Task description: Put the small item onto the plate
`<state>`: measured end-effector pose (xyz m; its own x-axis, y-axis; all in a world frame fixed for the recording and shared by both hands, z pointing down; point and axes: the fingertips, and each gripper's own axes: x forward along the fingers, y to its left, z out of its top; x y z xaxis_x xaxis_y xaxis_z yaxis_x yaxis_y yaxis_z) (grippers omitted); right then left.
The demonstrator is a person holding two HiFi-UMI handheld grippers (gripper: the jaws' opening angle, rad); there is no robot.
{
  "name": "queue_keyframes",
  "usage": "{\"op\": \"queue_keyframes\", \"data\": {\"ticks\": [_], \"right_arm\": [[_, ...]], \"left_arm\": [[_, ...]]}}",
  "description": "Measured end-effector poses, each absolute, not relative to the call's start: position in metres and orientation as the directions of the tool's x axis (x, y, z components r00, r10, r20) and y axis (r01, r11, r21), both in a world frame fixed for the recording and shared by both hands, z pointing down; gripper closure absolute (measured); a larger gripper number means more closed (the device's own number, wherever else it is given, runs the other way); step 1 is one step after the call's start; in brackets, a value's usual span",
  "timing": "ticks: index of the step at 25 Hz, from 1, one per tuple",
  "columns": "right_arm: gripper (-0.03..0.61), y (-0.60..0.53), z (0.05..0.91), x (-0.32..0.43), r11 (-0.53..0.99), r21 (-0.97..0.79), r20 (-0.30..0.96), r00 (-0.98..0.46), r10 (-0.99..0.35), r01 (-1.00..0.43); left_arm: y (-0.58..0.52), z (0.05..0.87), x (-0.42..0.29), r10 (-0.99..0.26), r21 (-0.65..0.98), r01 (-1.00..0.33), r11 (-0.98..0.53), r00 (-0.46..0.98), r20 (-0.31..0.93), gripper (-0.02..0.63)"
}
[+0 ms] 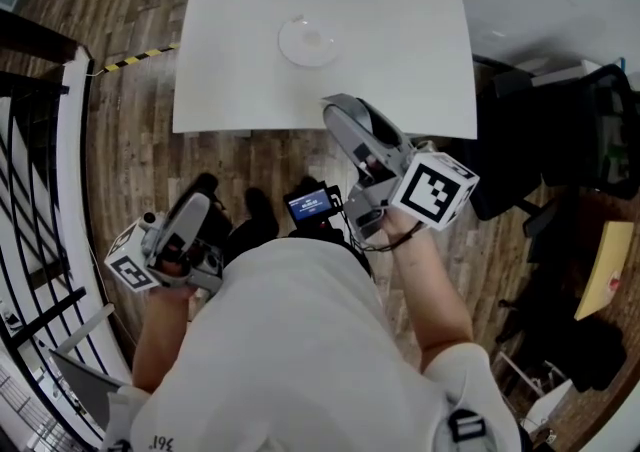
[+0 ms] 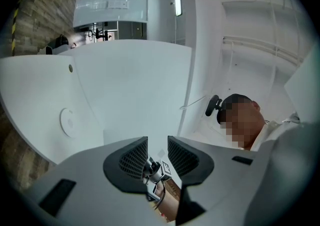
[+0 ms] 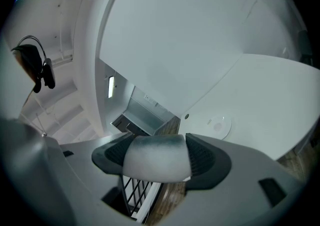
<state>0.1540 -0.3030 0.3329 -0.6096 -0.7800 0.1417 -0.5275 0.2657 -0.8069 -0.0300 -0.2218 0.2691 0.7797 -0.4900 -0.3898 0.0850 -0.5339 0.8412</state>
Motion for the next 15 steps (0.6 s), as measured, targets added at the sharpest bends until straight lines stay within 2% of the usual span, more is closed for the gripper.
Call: {"op": "queue_keyframes", "data": {"ticks": [10, 15], "right_arm": [[0.258, -0.31, 0.336, 0.131, 0.231, -0.79, 0.169, -0.563, -0.809, -0.569], [0.258, -0.319, 0.346, 0.128, 0.231, -0.72, 0.233, -0.541, -0.808, -0.654]], "left_arm": [[-0.237, 0.269, -0.064, -0.457, 0.842, 0.085, -0.533, 0.808, -0.371, 0.505], [-0.245, 0.276, -0.067, -0.448, 0.847, 0.085, -0.524, 0.819, -0.359, 0.505]]}}
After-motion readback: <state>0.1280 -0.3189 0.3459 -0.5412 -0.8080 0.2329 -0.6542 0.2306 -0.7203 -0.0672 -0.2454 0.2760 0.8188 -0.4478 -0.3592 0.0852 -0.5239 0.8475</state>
